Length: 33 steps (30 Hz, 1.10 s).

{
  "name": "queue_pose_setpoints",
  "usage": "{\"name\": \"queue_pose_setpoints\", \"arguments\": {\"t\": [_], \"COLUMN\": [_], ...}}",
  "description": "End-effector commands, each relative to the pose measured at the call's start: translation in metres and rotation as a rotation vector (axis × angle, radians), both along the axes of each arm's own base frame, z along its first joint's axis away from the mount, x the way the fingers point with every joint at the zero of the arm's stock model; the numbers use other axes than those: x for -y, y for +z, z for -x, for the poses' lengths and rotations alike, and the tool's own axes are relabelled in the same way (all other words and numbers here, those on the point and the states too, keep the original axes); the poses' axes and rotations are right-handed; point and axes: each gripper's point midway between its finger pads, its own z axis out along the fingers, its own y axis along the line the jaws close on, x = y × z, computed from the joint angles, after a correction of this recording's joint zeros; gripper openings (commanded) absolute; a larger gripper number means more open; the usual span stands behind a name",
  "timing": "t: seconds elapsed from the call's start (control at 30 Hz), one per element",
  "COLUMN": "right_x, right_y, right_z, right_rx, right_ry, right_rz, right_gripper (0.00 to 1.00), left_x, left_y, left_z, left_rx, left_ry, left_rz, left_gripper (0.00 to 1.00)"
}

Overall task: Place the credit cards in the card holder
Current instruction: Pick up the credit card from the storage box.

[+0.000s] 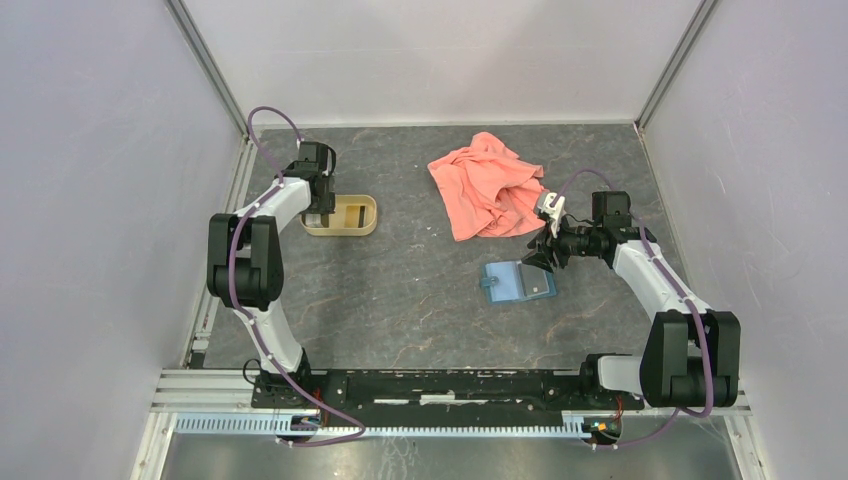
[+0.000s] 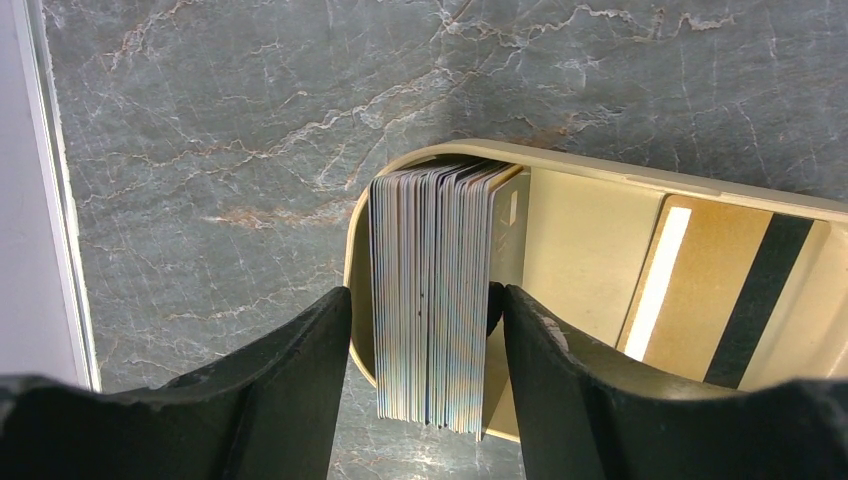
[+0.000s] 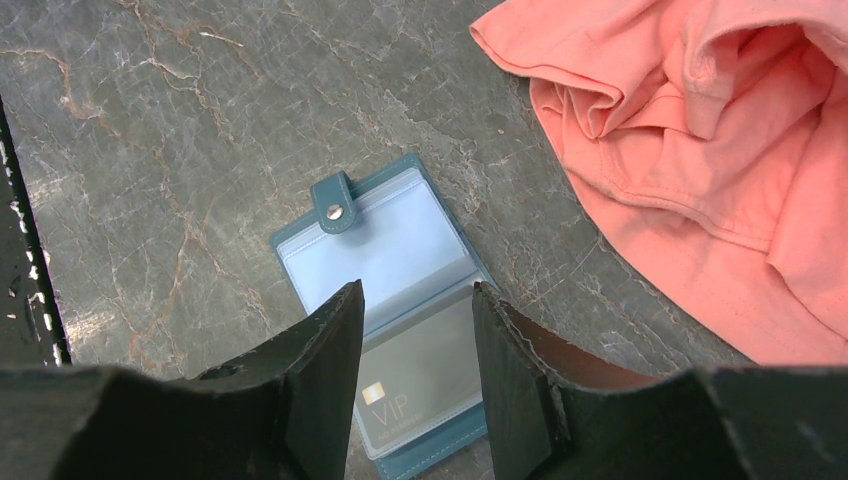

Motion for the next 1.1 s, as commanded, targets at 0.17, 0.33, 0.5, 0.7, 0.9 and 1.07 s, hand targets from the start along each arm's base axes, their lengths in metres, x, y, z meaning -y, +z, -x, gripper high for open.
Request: {"name": "queue_pose_setpoints", "arguments": {"t": [0.17, 0.33, 0.5, 0.7, 0.9, 1.07], "right_x": [-0.002, -0.002, -0.002, -0.003, -0.003, -0.003], "right_y": [0.016, 0.016, 0.015, 0.015, 0.015, 0.015], "right_z": [-0.009, -0.009, -0.008, -0.008, -0.008, -0.007], "right_rx": [0.054, 0.053, 0.052, 0.048, 0.048, 0.046], "right_ry": [0.023, 0.023, 0.025, 0.027, 0.030, 0.031], "right_rz": [-0.018, -0.018, -0.019, -0.021, -0.021, -0.021], "right_gripper": [0.50, 0.50, 0.51, 0.50, 0.50, 0.50], "left_x": [-0.006, -0.006, -0.008, -0.009, -0.007, -0.006], "left_y": [0.031, 0.033, 0.036, 0.042, 0.043, 0.045], "left_z": [-0.011, -0.011, -0.010, -0.011, -0.011, -0.011], "left_rx": [0.074, 0.078, 0.084, 0.098, 0.101, 0.105], "left_ry": [0.005, 0.006, 0.009, 0.012, 0.008, 0.004], "left_rz": [-0.022, -0.023, -0.033, -0.036, -0.028, -0.023], "left_gripper": [0.63, 0.61, 0.60, 0.60, 0.58, 0.54]}}
